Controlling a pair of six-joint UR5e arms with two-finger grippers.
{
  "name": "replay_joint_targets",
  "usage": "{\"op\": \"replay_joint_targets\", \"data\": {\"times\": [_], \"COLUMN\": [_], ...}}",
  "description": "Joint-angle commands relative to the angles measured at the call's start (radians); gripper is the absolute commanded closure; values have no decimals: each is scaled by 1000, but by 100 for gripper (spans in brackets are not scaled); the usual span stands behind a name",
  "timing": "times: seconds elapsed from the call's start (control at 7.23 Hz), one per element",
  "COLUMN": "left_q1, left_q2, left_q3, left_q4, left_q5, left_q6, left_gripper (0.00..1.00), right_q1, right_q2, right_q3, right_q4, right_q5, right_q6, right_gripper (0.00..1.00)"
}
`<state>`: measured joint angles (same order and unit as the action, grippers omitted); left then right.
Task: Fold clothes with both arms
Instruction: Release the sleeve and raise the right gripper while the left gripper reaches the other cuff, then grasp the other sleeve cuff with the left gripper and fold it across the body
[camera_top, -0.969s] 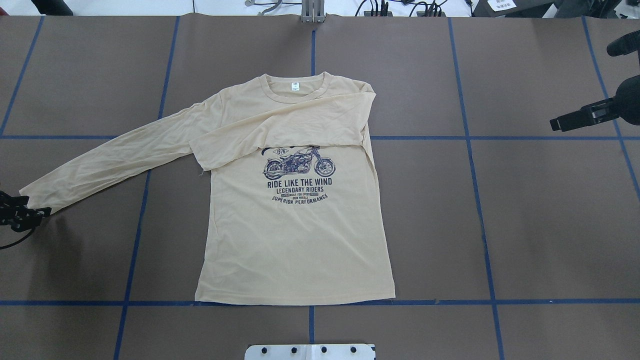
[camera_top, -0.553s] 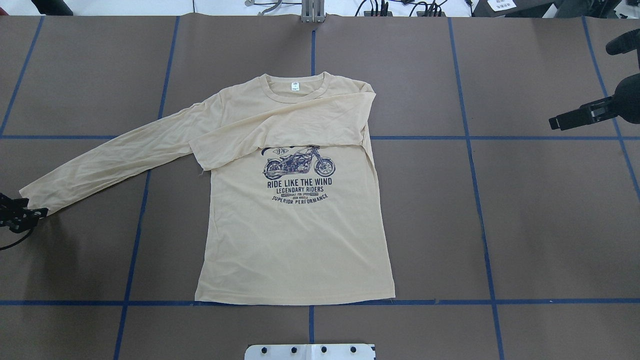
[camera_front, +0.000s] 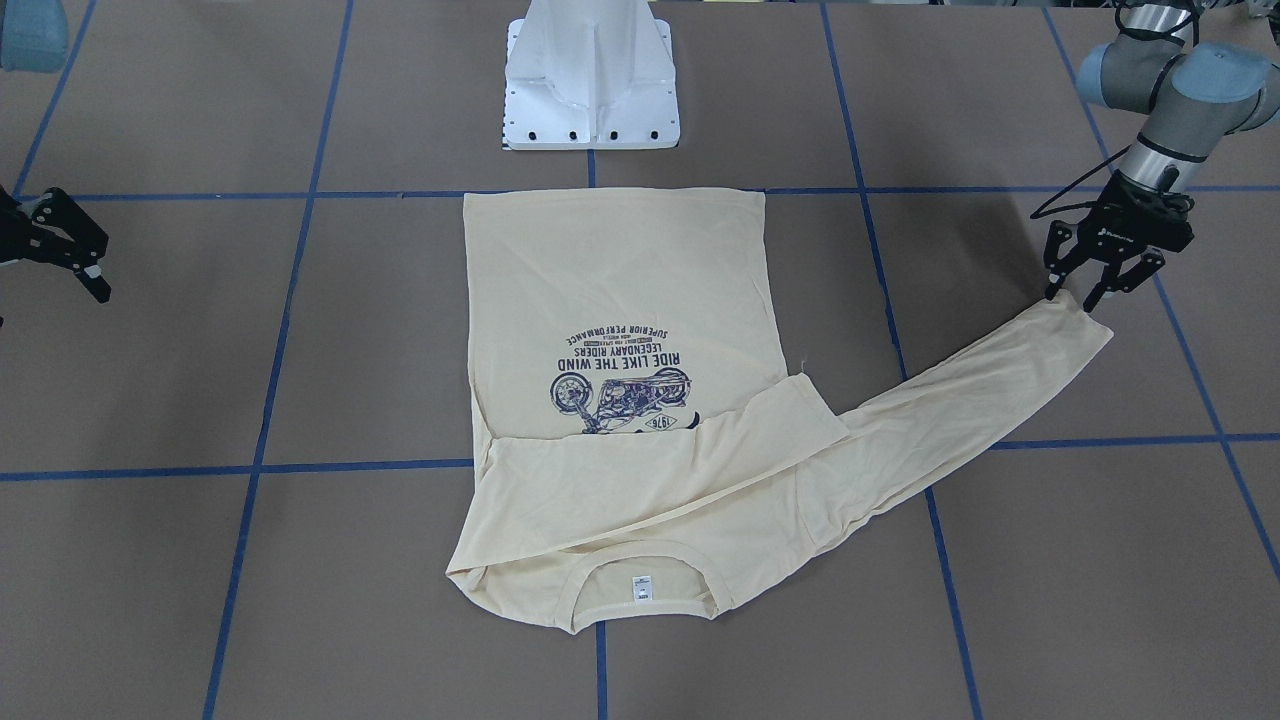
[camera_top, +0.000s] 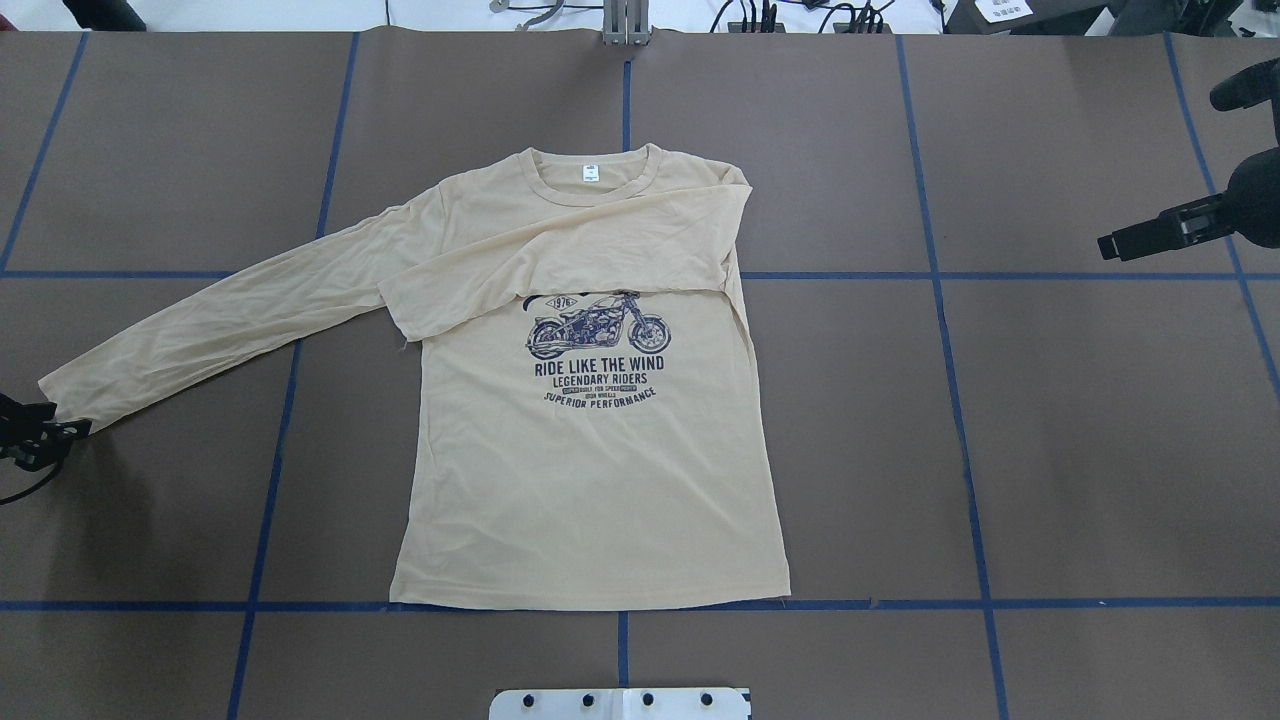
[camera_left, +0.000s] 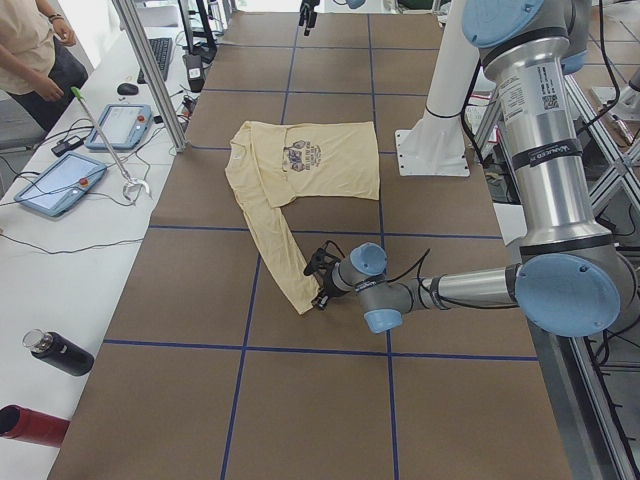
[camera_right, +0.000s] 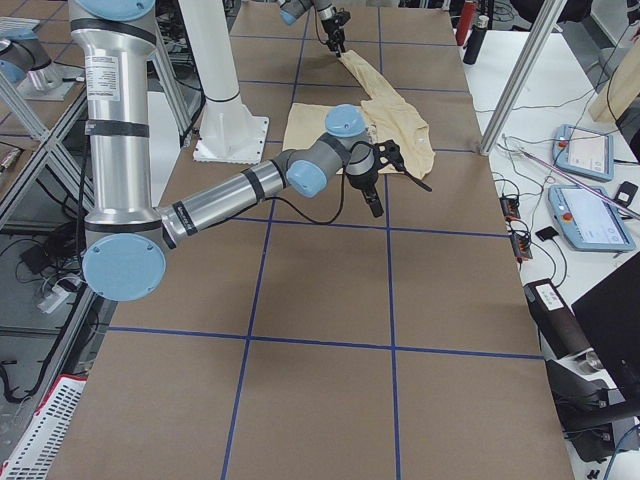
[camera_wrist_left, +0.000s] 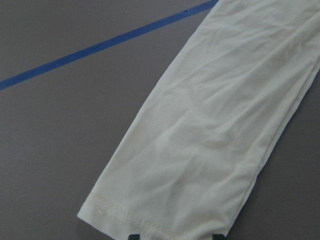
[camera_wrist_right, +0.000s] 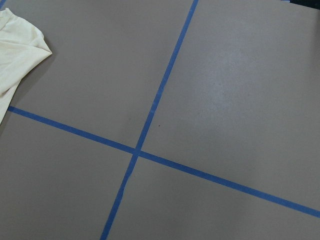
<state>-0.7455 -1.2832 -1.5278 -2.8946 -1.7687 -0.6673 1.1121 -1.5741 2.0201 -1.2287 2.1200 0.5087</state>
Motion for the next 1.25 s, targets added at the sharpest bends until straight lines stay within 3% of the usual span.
{"op": "replay_joint_targets", "data": {"times": [0.0,0.14,0.42,0.69,0.83,1.11], "left_q1": [1,1,-5,-58,-92,-159], "left_q2": [1,1,1,-11,-81,-349], "left_q3": [0,0,-27,-66,-75,-77], "left_q4": [0,-2,-3,33,129,437], "left_q5": [0,0,-18,-124,-135,-135], "left_q6": [-2,0,2,38,67,130], "left_gripper": [86,100,100,100,100,100], "right_q1": [0,0,-2,-2,-2,-2], "right_q2": [0,2,6,6,8,8], "right_q3": [-1,-1,-4,-4,-4,-4], "right_q4": [0,0,0,0,0,0], "right_q5": [0,-2,-2,-3,-2,-3], "right_q6": [1,2,5,8,11,11], "right_gripper": [0,0,0,0,0,0]}}
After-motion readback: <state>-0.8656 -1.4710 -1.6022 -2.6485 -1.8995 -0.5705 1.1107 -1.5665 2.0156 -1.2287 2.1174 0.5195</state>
